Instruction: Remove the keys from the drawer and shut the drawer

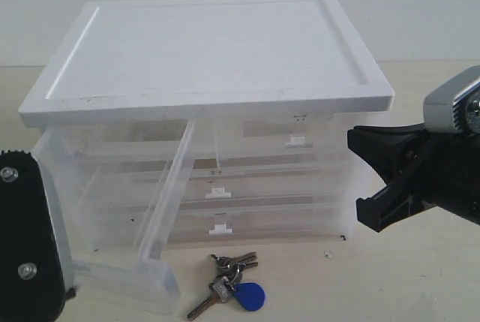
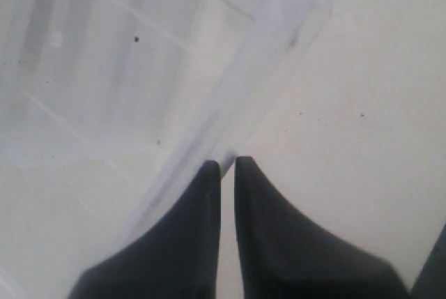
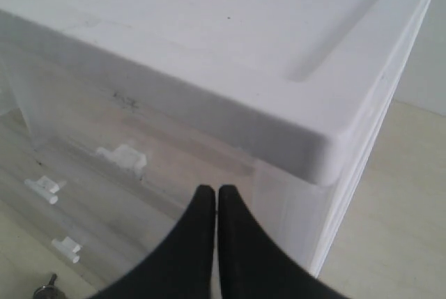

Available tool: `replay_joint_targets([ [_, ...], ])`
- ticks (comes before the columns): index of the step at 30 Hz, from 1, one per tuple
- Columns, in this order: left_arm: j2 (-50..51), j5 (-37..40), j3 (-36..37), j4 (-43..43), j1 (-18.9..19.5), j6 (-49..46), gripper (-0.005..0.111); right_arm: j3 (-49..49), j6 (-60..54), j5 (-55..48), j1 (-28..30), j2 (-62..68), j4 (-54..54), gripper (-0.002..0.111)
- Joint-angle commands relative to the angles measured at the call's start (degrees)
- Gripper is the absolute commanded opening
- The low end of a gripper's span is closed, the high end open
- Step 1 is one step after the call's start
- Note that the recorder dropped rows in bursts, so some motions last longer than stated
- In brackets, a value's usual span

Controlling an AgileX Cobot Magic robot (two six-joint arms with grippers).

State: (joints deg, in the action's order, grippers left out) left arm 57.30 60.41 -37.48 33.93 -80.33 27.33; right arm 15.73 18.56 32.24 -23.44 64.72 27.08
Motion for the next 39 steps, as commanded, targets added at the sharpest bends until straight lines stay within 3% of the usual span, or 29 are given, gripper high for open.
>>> replay_joint_targets([
  [1,-0.3,-0.8,0.1,6.9,-0.2,3.6,0.005,0.2,0.0,0.0,-0.1,-0.1,0.3,0.0],
  [12,-0.3,-13.6,0.1,8.3,2.1,5.1,0.005,0.2,0.1,0.0,-0.1,-0.1,0.3,0.0],
  [18,-0.3,-15.8,0.1,8.7,2.1,4.9,0.005,0.2,0.1,0.1,-0.1,-0.1,0.3,0.0],
  [23,2.6,-23.9,0.1,9.2,2.1,5.1,0.005,0.2,0.3,0.3,-0.1,-0.1,0.5,0.0],
  [26,6.3,-22.5,0.1,12.9,2.1,6.9,0.005,0.2,0.3,-0.2,-0.1,-0.1,0.5,0.0],
  [30,9.2,-18.1,0.1,21.5,2.1,16.8,0.005,0.2,0.5,-0.2,-0.1,-0.1,0.6,0.0],
  [35,7.0,-20.3,0.1,23.5,2.1,17.9,0.005,0.2,0.4,0.0,-0.1,-0.1,0.6,0.0],
  [39,6.0,-20.7,0.1,28.2,2.1,24.3,0.005,0.2,0.4,0.3,-0.1,-0.1,0.6,0.0],
])
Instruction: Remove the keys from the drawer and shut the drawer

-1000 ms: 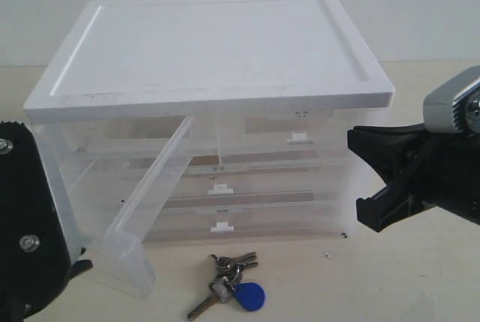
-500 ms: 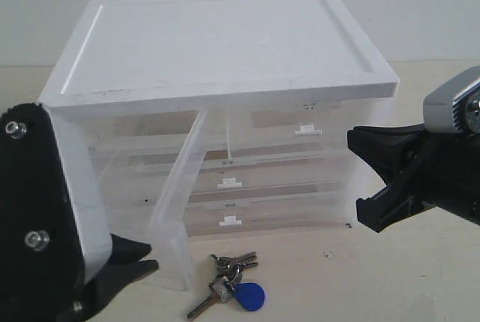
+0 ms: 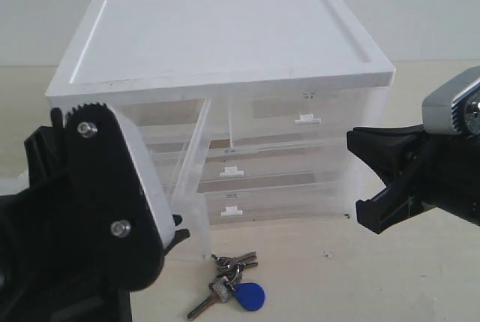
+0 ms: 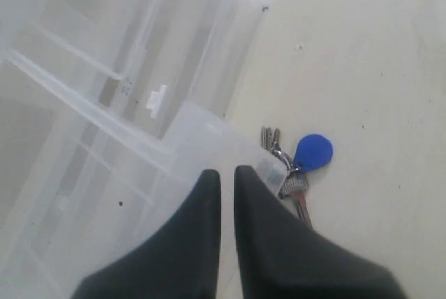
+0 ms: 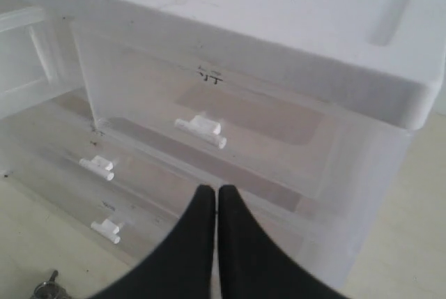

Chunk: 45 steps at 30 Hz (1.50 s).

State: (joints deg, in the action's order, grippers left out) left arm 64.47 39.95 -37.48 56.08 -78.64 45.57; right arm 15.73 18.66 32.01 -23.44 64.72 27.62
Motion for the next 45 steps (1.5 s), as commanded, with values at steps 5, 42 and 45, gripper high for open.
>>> replay_joint_targets([
  [5,1.3,-5.0,0.1,8.7,0.4,8.1,0.005,0.2,0.6,0.5,-0.1,-0.1,0.2,0.0],
  [42,3.1,-2.1,7.5,23.1,2.1,20.9,0.005,0.2,0.9,0.2,-0.1,-0.1,1.2,0.0],
  [45,3.1,-2.1,7.5,26.2,2.1,23.2,0.005,0.2,0.9,0.2,-0.1,-0.1,1.2,0.0],
])
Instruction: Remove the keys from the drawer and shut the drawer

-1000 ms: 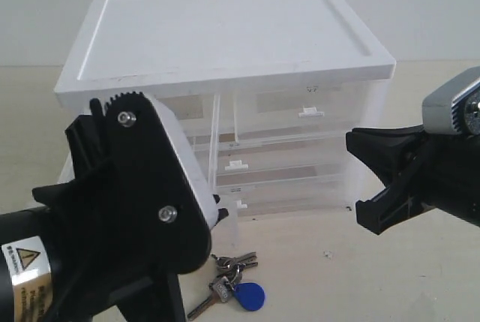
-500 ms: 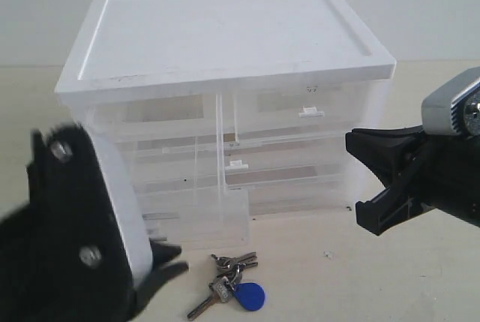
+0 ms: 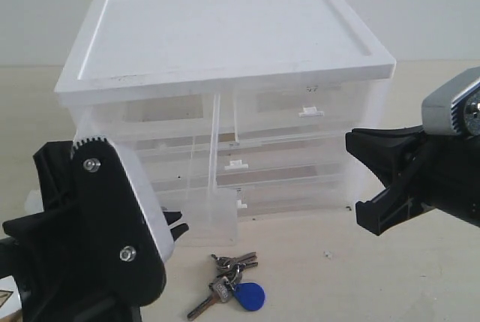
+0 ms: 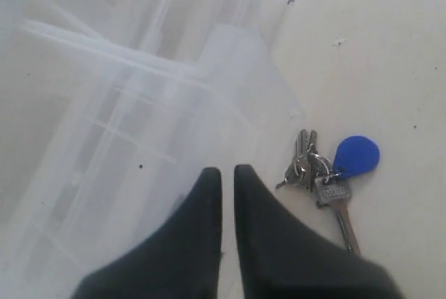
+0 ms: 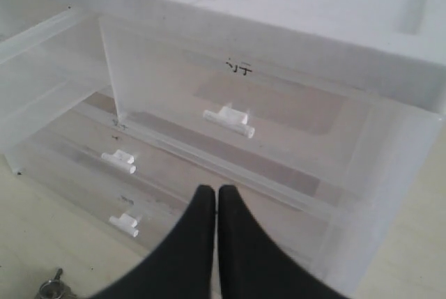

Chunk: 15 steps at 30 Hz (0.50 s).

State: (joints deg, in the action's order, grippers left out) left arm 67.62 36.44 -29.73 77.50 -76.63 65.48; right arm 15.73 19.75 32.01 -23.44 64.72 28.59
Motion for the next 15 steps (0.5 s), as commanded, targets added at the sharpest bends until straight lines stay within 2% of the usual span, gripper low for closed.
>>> replay_joint_targets([
  [1,0.0,1.4,-0.3,6.9,0.1,5.1,0.005,0.2,-0.2,0.2,-0.1,-0.1,0.3,0.0],
  [10,3.5,-0.2,-0.3,17.5,0.1,14.5,0.005,0.2,0.7,0.2,-0.1,-0.1,1.2,0.0],
  [15,5.7,6.6,-0.3,21.6,0.1,17.7,0.005,0.2,1.2,0.3,-0.1,-0.1,2.0,0.0],
])
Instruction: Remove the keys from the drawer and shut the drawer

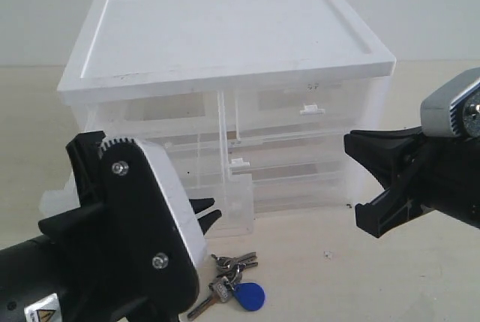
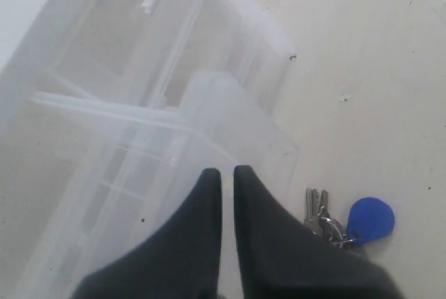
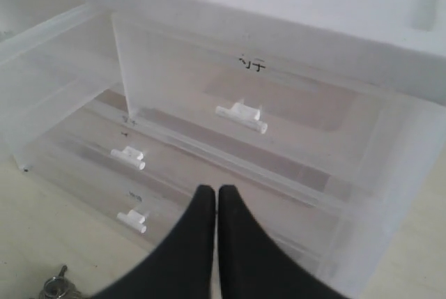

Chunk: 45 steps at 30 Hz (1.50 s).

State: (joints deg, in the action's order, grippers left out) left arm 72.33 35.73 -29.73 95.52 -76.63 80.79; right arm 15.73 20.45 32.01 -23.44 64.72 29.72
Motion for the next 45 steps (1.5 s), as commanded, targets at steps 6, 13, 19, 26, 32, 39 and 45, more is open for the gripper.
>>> replay_joint_targets([
  [6,0.7,9.4,-0.7,4.4,0.1,3.7,0.005,0.2,0.5,0.3,-0.1,-0.1,0.9,0.0],
  [13,2.9,2.1,-3.2,4.4,2.5,1.9,0.005,0.2,0.6,1.2,-0.1,-0.1,0.8,0.0],
  [19,5.4,3.0,-5.1,4.4,6.7,1.2,0.005,0.2,0.6,0.8,-0.1,-0.1,1.1,0.0],
  [26,5.4,-1.1,-8.3,4.4,8.1,-1.5,0.005,0.2,1.1,1.1,-0.1,-0.1,1.5,0.0],
  [32,8.9,-2.9,-10.9,4.4,11.9,-2.8,0.005,0.2,1.6,1.1,-0.1,-0.1,2.2,0.0],
  [39,11.1,-6.3,-13.0,4.4,13.7,-3.3,0.005,0.2,1.6,1.5,-0.1,-0.1,2.3,0.0],
  [45,11.1,-6.4,-16.3,4.4,16.2,-5.8,0.005,0.2,1.6,1.5,-0.1,-0.1,2.4,0.0],
])
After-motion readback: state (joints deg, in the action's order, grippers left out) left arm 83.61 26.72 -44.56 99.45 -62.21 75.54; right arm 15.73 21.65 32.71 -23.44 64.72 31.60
